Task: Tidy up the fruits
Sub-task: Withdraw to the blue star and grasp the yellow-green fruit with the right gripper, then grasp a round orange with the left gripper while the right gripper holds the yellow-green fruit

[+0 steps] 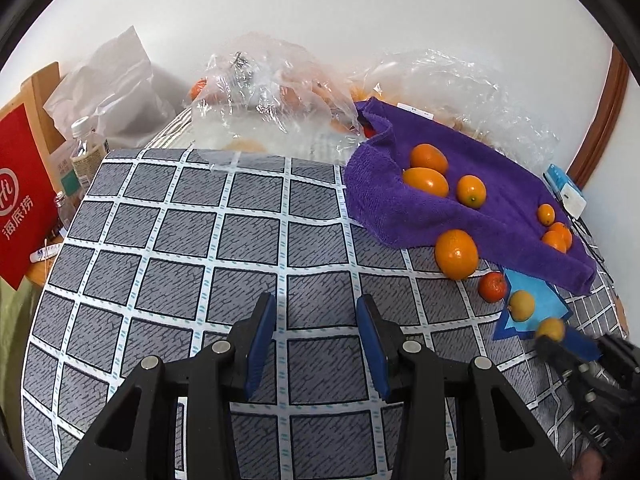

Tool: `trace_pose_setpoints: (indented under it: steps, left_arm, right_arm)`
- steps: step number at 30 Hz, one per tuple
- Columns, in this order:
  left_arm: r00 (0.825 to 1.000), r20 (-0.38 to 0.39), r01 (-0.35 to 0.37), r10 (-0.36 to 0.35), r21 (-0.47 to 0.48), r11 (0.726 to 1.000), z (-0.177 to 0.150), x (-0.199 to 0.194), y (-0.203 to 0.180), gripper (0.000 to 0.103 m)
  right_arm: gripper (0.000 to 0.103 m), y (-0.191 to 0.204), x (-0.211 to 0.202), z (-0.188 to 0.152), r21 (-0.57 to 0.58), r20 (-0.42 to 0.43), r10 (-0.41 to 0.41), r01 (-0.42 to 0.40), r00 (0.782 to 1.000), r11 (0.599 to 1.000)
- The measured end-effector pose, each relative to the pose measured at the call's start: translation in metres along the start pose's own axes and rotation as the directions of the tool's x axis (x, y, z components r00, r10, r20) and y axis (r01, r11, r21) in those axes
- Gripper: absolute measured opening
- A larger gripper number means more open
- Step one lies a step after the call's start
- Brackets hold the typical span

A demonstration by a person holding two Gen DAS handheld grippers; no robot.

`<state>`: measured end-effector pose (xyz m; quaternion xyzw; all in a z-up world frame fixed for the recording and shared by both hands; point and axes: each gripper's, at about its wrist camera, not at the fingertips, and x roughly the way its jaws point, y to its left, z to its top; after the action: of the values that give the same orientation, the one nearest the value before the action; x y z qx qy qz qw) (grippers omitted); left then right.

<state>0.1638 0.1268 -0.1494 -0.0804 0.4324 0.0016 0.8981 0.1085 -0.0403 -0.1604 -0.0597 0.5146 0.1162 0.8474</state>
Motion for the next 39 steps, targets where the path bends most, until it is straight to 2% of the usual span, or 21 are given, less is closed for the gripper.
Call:
trace_pose_setpoints:
  steps: [6,11,20,25,29,35,39]
  left_arm:
    - [1.0,-0.001,-0.02,0.02,-0.004,1.0,0.0,0.0,-0.001,0.04]
    - [1.0,-0.003,-0.03,0.03,0.005,1.0,0.0,0.001,-0.002,0.04]
    - [1.0,-0.001,-0.019,0.019,-0.004,1.0,0.0,0.001,0.0,0.04]
    - [1.0,0.001,-0.021,0.021,-0.004,1.0,0.001,0.001,0.0,0.04]
    - [0.998,-0.002,-0.062,0.062,0.024,0.998,0.0,-0.005,-0.008,0.04]
    - [0.999,-0.021,0.034,-0.033,0.018,0.999,0.005,-0.014,-0.03,0.04]
    - [0.992,-0.034,0.125,-0.125,0.002,0.992,0.013,-0.011,-0.051,0.04]
  right_arm:
    - [0.029,-0.044,-0.016,-0.002,0.068,0.036,-0.124,0.121,0.992,0.99]
    - [0.029,-0.089,-0.011,-0.01,0.182,-0.019,-0.195,0.195,0.981,0.964]
    - [0.029,-0.127,-0.005,-0.019,0.249,-0.054,-0.203,0.21,0.978,0.945]
    - [0.029,-0.129,-0.013,-0.016,0.256,-0.019,-0.23,0.227,0.973,0.94]
    - [0.029,-0.133,-0.021,-0.011,0.25,0.018,-0.214,0.203,0.977,0.947]
    - [0.029,-0.137,-0.01,-0.012,0.239,0.014,-0.165,0.157,0.986,0.958]
    - [0.029,-0.139,-0.008,-0.017,0.248,0.026,-0.155,0.144,0.988,0.958]
